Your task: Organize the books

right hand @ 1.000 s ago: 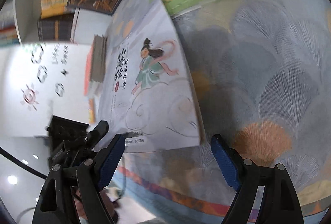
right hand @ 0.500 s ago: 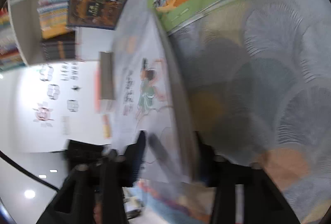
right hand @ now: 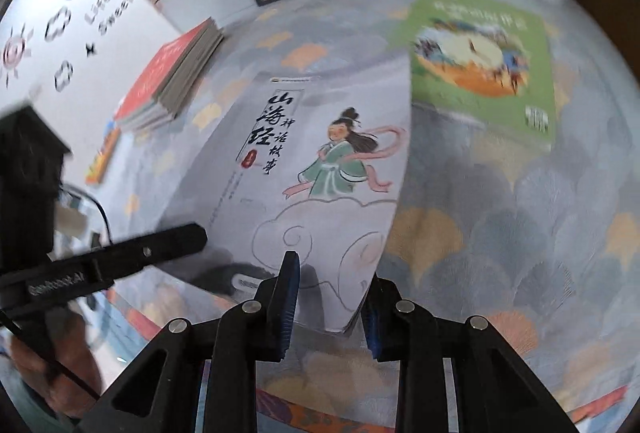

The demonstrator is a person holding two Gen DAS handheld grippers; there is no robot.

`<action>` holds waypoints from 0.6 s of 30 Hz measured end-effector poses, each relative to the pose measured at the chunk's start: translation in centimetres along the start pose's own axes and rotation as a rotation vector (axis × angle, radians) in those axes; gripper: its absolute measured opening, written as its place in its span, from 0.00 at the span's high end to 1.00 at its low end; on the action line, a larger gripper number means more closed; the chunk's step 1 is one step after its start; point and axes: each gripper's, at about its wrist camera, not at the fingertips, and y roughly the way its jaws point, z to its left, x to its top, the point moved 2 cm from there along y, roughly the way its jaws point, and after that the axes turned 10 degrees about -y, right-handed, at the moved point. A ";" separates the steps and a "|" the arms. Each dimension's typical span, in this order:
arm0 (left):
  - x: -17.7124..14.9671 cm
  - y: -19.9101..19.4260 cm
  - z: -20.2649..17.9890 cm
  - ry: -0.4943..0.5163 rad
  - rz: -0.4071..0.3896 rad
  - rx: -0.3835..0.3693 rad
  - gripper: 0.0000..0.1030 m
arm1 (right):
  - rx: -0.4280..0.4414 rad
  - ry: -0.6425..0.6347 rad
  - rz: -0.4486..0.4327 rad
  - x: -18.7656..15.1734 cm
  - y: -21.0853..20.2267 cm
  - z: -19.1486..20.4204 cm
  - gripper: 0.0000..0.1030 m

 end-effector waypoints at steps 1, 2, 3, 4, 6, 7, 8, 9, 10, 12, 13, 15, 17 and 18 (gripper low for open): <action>0.2 -0.2 -0.1 0.023 0.002 -0.003 0.87 | -0.029 -0.029 -0.006 0.1 -0.2 0.5 0.73; 0.4 -0.5 0.0 0.038 0.006 -0.012 0.87 | -0.070 -0.071 -0.016 0.3 -0.5 1.1 0.73; 0.6 -0.7 0.1 0.049 0.010 -0.021 0.87 | -0.093 -0.097 -0.021 0.8 -0.7 1.7 0.72; 1.0 -1.0 0.2 0.066 0.010 -0.030 0.87 | -0.109 -0.122 -0.025 1.1 -1.0 2.3 0.73; 1.6 -1.9 0.3 0.102 0.004 -0.042 0.87 | -0.115 -0.140 -0.029 1.3 -1.5 3.0 0.73; 1.9 -2.4 0.2 0.120 -0.004 -0.050 0.87 | -0.118 -0.147 -0.031 1.6 -1.6 3.3 0.73; 2.2 -2.9 0.2 0.137 -0.013 -0.061 0.87 | -0.122 -0.159 -0.033 1.9 -1.7 3.9 0.73; 2.4 -3.5 0.2 0.153 -0.020 -0.070 0.87 | -0.124 -0.167 -0.035 2.1 -1.9 4.3 0.73; 2.9 -4.1 0.1 0.170 -0.027 -0.081 0.86 | -0.124 -0.170 -0.039 2.5 -1.9 5.0 0.73; 3.6 -4.9 0.1 0.191 -0.039 -0.089 0.85 | -0.120 -0.163 -0.047 3.2 -1.6 6.0 0.73; 4.1 -5.5 0.4 0.201 -0.046 -0.095 0.85 | -0.117 -0.157 -0.053 3.5 -1.7 6.6 0.73; 5.2 -6.7 1.1 0.193 -0.063 -0.110 0.85 | -0.120 -0.158 -0.074 4.4 -1.8 7.8 0.73; 6.1 -7.8 1.8 0.171 -0.085 -0.140 0.84 | -0.121 -0.170 -0.106 5.7 -2.0 9.0 0.73; 6.7 -8.4 2.1 0.164 -0.100 -0.148 0.84 | -0.114 -0.170 -0.121 6.4 -2.0 9.5 0.73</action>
